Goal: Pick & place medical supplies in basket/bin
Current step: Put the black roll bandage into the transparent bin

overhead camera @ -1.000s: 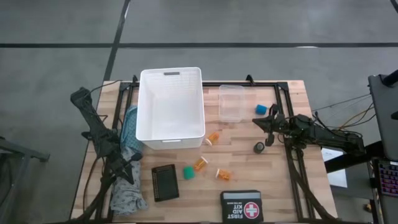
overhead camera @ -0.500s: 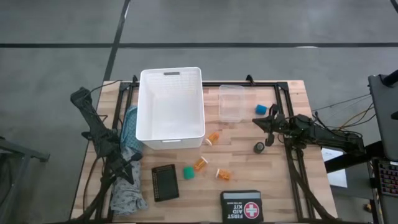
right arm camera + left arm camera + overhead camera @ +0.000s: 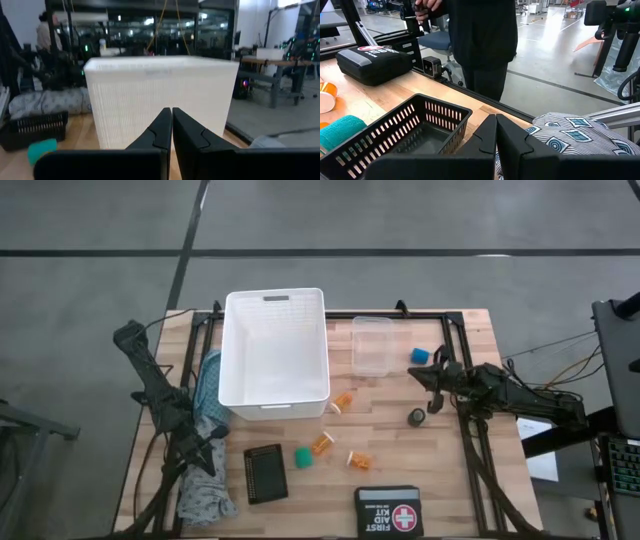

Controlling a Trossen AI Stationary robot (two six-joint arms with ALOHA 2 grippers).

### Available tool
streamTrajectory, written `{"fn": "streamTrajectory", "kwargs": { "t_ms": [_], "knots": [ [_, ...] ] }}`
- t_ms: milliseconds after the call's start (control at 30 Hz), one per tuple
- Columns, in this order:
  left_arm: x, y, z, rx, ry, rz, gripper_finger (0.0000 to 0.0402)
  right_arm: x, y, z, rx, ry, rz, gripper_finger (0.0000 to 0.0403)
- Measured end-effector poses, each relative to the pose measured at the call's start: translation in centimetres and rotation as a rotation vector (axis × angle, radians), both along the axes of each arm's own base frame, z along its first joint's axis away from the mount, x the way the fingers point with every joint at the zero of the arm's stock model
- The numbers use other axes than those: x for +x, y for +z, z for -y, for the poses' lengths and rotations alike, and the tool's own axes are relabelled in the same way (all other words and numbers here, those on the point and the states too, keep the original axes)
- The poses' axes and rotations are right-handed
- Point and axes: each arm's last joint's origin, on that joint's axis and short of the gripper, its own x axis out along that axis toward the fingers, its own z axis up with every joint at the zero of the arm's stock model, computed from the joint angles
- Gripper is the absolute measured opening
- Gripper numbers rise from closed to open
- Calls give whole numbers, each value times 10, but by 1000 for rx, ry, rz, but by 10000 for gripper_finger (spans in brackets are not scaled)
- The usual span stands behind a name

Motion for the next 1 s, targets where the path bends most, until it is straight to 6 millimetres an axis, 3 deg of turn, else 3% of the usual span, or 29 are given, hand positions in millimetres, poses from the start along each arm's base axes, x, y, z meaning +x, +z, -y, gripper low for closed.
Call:
{"fn": "streamTrajectory", "kwargs": {
  "t_ms": [267,467,667,1000],
  "knots": [
    [0,0,0,0,0,0,10,-6,23,-1,-14,7,243,11],
    [0,0,0,0,0,0,10,-7,40,-1,8,10,208,11],
    [0,0,0,1,0,0,10,1,76,0,19,1,46,11],
    [0,0,0,0,0,0,10,37,120,6,87,-4,-348,11]
  ]
}}
